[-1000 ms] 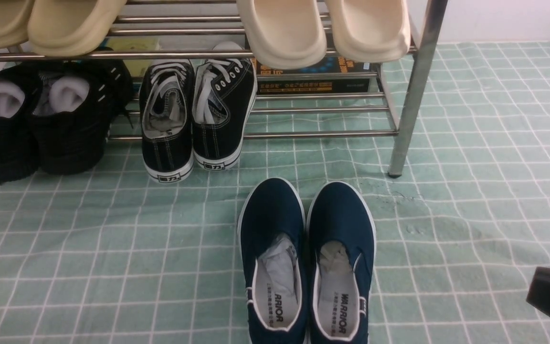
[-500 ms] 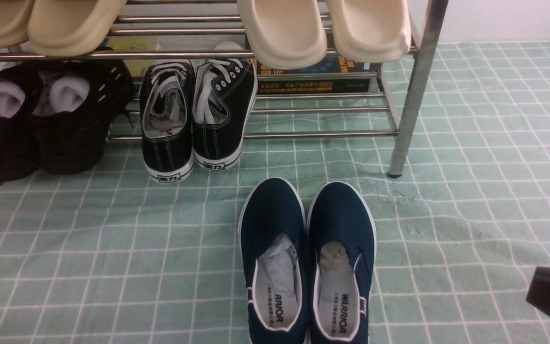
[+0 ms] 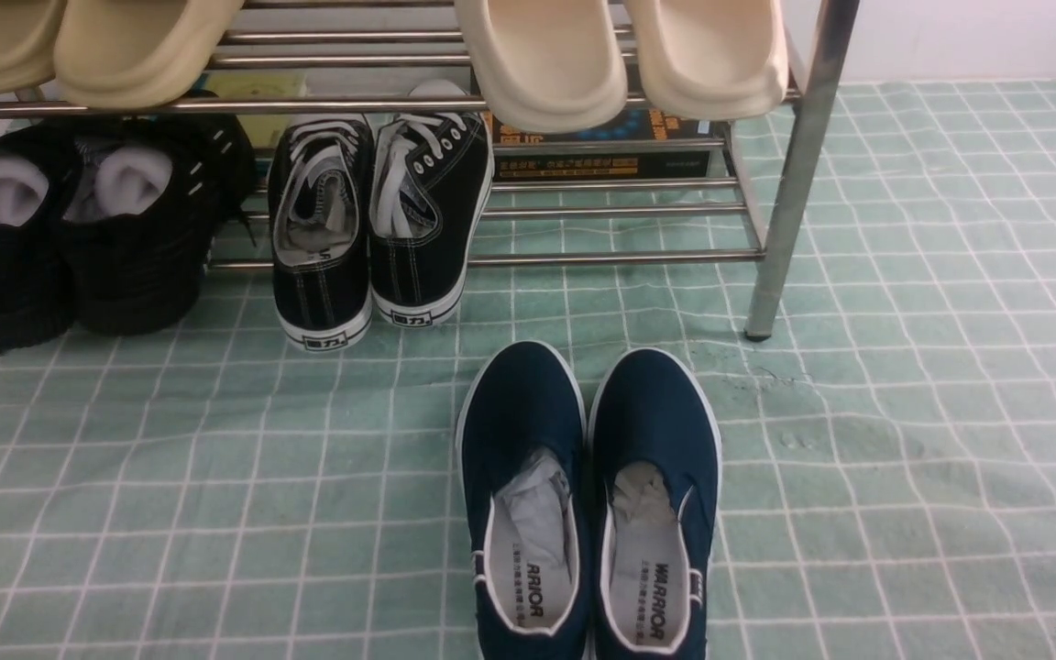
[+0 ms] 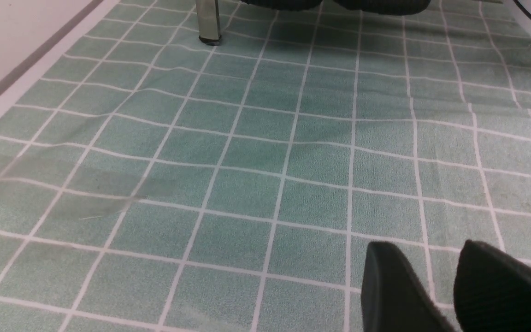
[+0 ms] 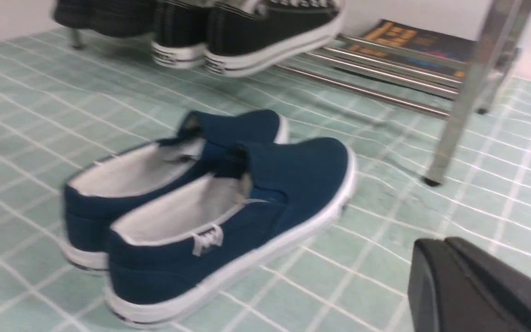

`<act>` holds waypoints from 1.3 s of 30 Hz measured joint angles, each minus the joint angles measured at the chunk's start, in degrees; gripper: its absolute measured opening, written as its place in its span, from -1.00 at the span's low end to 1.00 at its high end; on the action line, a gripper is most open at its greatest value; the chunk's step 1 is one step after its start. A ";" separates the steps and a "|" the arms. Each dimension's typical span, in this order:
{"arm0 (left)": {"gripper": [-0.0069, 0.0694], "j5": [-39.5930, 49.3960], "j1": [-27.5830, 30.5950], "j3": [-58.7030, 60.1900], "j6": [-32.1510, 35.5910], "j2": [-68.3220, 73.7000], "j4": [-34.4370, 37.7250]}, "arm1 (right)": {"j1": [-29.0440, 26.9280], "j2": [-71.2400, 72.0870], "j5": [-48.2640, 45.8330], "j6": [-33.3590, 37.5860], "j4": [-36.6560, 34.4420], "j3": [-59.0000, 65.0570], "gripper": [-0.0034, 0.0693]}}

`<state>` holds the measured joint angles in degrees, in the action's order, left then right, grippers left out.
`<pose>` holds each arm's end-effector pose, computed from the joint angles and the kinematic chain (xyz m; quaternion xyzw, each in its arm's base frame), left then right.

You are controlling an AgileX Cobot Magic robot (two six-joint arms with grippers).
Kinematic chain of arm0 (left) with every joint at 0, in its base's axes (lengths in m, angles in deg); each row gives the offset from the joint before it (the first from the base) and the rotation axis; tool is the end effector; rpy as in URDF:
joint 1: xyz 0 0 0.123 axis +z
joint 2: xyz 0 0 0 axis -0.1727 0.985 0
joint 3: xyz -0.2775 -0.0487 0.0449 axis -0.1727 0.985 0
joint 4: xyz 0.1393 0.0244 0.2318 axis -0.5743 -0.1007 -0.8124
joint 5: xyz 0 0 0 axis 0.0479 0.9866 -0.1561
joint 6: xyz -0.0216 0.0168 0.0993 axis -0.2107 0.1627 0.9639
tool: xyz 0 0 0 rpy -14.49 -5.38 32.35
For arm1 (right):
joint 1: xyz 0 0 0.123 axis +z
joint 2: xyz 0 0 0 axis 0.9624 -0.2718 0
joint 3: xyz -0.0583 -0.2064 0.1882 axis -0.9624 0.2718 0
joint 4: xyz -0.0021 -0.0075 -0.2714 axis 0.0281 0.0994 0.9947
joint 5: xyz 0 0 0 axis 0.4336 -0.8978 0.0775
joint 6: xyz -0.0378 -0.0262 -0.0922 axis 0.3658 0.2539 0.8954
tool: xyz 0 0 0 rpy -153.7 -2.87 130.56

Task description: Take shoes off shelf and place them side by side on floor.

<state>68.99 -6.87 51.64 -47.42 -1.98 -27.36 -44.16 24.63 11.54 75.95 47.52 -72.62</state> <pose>0.0829 0.0123 0.1709 -0.0648 0.7991 0.0310 0.5969 0.0850 0.0497 0.2144 -0.2075 0.7333 0.1618 0.6270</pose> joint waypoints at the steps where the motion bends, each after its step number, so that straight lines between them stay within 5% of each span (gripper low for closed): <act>1: -0.19 0.00 0.00 0.00 0.00 0.00 0.00 | -0.48 0.00 0.00 0.21 0.00 0.00 -0.87; 5: -0.19 0.00 0.00 0.00 0.00 0.00 0.00 | -9.09 3.64 -0.06 2.59 -0.25 4.54 -0.87; 20: -0.19 0.00 0.00 0.00 0.00 0.00 0.00 | -22.32 9.39 -8.37 2.85 -1.58 6.57 -0.82; 39: -0.19 0.00 0.00 0.00 0.00 0.00 0.00 | -24.80 9.39 -12.22 2.85 -1.26 5.92 -0.76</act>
<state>68.99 -6.87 51.64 -47.42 -1.98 -27.36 -68.97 34.02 -0.68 78.81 46.27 -66.70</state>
